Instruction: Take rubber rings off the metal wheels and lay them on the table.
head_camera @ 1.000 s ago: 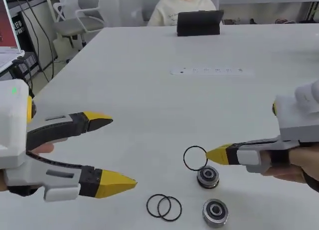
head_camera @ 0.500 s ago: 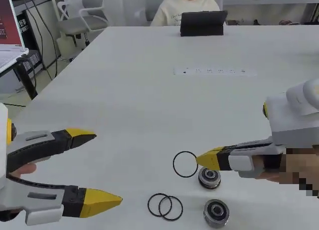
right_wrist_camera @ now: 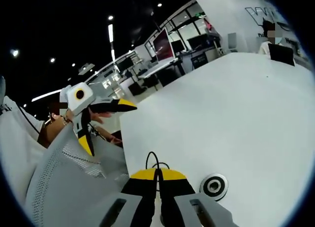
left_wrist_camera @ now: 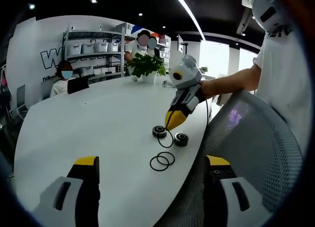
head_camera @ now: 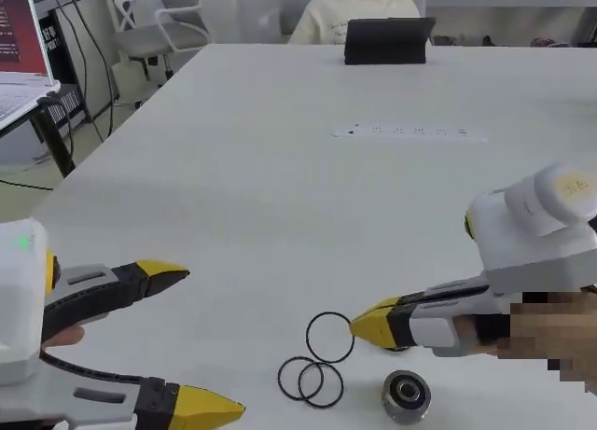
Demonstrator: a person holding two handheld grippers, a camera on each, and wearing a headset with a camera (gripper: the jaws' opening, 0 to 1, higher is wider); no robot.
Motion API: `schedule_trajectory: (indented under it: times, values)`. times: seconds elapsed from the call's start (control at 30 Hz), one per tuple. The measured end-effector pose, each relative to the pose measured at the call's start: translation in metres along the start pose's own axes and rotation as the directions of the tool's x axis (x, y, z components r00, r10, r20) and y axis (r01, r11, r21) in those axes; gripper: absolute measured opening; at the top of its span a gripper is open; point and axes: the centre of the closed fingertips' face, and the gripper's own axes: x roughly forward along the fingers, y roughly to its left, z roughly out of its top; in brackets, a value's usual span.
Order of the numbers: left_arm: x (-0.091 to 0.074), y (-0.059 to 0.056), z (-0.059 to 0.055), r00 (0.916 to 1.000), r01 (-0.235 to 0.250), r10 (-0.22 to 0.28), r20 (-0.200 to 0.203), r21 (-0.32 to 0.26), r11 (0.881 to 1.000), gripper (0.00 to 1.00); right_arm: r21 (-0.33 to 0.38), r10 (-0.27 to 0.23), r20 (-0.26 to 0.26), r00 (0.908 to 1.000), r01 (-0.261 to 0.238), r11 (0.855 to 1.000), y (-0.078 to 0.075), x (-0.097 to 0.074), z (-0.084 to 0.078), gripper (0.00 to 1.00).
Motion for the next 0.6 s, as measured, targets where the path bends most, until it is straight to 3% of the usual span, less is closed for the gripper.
schedule_trajectory:
  times: [0.3, 0.6]
  values:
    - [0.000, -0.003, -0.007, 1.0000, 0.002, -0.002, -0.007, -0.025, 1.000, 0.84, 0.005, 0.018, -0.052, 0.9985, -0.018, 1.000, 0.003, 0.011, -0.015, 0.00]
    - [0.001, -0.005, -0.010, 0.9998, 0.007, -0.007, -0.018, -0.028, 1.000, 0.82, 0.000, -0.002, -0.110, 0.9939, 0.002, 1.000, -0.003, 0.020, -0.030, 0.00]
